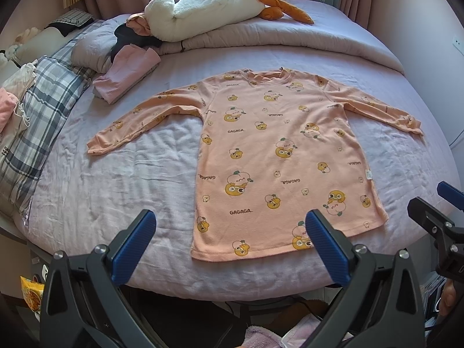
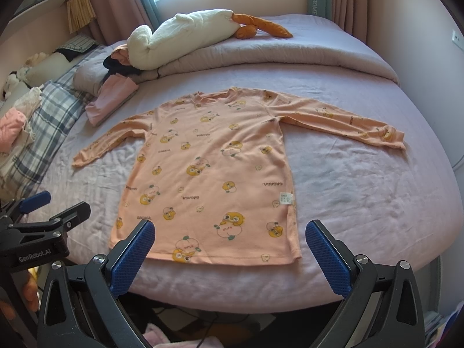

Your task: Fold small clothes

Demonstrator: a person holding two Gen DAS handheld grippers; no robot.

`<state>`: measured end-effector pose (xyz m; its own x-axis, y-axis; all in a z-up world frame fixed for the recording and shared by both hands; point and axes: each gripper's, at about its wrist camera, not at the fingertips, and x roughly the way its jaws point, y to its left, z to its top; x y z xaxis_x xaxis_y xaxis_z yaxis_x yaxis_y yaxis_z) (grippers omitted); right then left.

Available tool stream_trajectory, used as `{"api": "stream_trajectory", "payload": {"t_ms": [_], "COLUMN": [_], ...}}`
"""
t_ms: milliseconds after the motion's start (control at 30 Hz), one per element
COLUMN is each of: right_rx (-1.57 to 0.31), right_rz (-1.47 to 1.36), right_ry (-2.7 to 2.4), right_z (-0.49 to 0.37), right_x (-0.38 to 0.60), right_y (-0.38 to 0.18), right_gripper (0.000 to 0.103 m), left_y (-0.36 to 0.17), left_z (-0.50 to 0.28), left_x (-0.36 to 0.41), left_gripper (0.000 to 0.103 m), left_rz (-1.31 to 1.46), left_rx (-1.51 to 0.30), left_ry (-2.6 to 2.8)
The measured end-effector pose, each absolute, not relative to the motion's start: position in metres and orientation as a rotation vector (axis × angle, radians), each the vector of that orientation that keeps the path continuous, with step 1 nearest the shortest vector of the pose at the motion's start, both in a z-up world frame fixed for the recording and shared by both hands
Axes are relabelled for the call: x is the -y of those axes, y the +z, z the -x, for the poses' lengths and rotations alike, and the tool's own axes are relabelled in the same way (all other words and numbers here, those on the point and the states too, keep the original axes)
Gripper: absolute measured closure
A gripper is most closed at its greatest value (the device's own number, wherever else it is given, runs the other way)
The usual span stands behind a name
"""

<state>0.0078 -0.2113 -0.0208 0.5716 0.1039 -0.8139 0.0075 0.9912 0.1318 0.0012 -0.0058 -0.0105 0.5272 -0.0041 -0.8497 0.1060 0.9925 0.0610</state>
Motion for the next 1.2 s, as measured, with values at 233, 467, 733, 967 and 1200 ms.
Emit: {"api": "stream_trajectory", "payload": {"t_ms": [233,467,733,967,1200], "right_rx": [-0.963,-0.965,-0.961,-0.852,-0.718], "right_rz": [-0.126,-0.132,-0.166,-0.548,-0.793], "right_ry": [0.056,0.051,0.056,0.147,-0.007], "right_z": [-0.008,-0.007,-0.010,-0.023,-0.029], "right_x": [0.212,0.212,0.226,0.317,0.424], "right_y": [-0.021,-0.022,-0.025,-0.054,-0.094], "right_gripper": [0.000,0.000,0.000,0.000,0.000], "left_y": [-0.010,-0.012,-0.019,-0.059,-0.073], "left_z": [-0.001,-0.002,-0.016,-0.054,-0.082], "left_x": [0.006,0.008,0.008,-0.003,0.006], "left_gripper": [0.000,0.000,0.000,0.001,0.000], "left_rz": [-0.111,-0.107,-0.015,0.316,0.347], "left_rx": [-1.014,-1.016,-1.005,-1.076,-1.073], "left_ry": [-0.065,-0.067,-0.118,-0.246,-0.287]}}
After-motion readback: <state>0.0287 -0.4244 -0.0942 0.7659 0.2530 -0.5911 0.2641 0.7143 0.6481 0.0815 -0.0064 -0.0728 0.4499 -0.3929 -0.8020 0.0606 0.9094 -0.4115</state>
